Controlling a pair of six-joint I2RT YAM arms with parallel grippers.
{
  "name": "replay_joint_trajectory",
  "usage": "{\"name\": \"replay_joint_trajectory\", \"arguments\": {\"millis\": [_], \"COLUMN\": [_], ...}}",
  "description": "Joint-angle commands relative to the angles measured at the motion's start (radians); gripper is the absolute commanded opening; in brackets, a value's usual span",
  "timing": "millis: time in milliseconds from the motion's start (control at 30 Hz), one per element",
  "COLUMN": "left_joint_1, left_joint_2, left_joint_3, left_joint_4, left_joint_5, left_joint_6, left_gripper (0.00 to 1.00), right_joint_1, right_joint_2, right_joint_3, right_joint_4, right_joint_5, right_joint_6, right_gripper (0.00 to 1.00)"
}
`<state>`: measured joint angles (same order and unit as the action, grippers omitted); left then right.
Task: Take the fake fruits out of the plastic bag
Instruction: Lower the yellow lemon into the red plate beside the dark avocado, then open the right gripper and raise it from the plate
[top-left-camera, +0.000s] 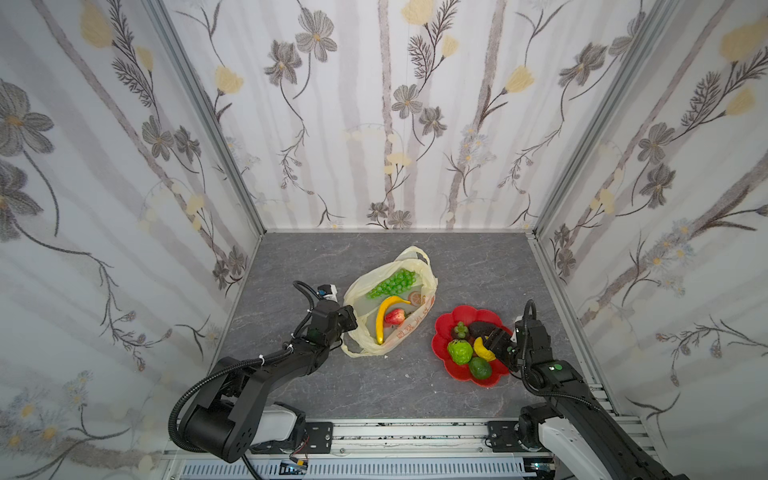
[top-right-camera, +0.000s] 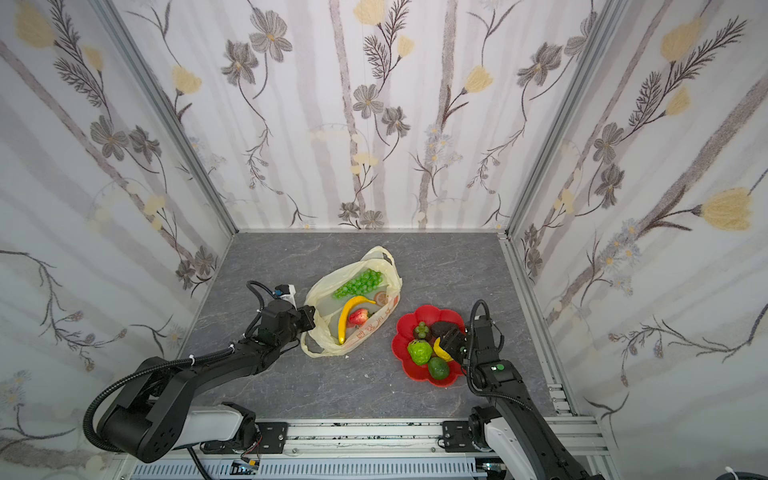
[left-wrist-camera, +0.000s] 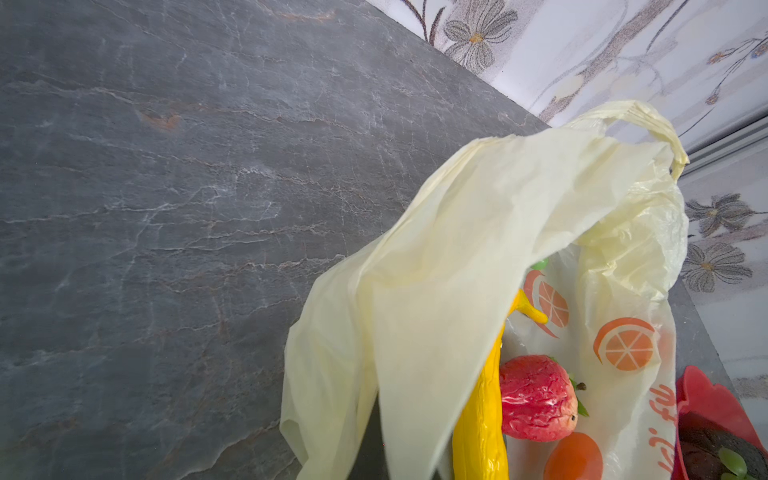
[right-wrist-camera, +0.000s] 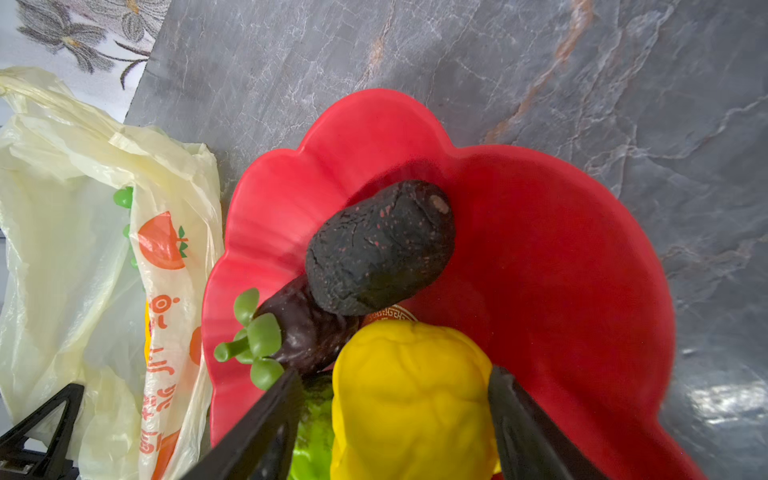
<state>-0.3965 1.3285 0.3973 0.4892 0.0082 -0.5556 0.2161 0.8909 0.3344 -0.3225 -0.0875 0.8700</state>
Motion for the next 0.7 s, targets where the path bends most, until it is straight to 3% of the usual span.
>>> {"name": "replay_joint_trajectory", "arguments": {"millis": [0,667], "left_joint_1": [-0.001,-0.001], "left_joint_2": [0.002,0.0], "left_joint_3": [0.007,0.007], "left_joint_4": [0.035,0.035], "left_joint_5": [0.003,0.005], "left_joint_6": [0.0,0.001], "left_gripper": [0.0,0.0], "right_joint_1": [0.002,0.025], "right_joint_2": [-0.007,0.094], "right_joint_3": [-0.007,-0.013], "right_joint_4": [0.025,0.144], "right_joint_5": [-0.001,-0.053], "right_joint_6": [0.004,0.025], "right_gripper": [0.72,0.74]}}
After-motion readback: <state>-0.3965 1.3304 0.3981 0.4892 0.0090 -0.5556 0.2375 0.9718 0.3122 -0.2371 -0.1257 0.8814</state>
